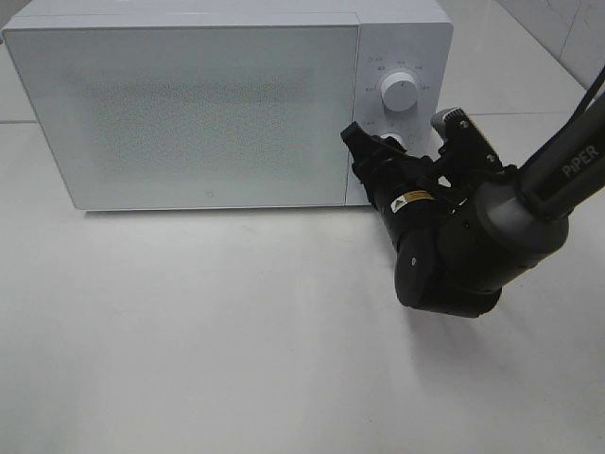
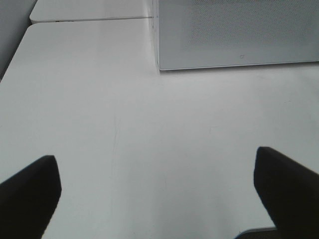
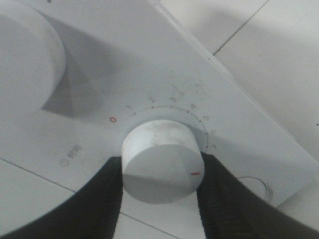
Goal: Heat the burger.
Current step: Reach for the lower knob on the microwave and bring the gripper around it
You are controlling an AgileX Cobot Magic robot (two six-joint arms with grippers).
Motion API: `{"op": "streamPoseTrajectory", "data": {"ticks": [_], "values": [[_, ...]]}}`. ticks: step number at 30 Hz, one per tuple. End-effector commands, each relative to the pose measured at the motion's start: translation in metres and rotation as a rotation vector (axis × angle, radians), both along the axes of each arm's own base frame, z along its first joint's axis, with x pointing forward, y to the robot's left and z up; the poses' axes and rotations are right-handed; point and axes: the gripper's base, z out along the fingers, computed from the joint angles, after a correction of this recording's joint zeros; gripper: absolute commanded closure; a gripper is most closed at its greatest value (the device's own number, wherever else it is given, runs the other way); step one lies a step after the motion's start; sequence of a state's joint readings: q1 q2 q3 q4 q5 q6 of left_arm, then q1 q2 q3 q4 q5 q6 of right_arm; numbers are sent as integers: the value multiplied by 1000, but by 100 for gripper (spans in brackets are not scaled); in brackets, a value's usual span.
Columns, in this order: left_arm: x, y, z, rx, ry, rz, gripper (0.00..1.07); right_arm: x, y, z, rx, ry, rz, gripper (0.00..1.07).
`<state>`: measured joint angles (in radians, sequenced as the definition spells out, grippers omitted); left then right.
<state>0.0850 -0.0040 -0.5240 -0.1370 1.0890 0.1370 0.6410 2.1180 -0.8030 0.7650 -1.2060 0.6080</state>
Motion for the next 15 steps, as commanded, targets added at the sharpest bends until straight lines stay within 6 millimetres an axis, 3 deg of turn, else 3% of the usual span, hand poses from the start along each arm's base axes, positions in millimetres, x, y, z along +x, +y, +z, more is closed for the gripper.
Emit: {"op": "streamPoseTrajectory", "data": {"ticks": [1,15], "values": [[-3,-1,0,-12,-35,-7,9,7,4,29,70,-244,8,91],[-3,-1,0,-12,-35,-7,9,6,-3,27,319,-244,-105,90]]}}
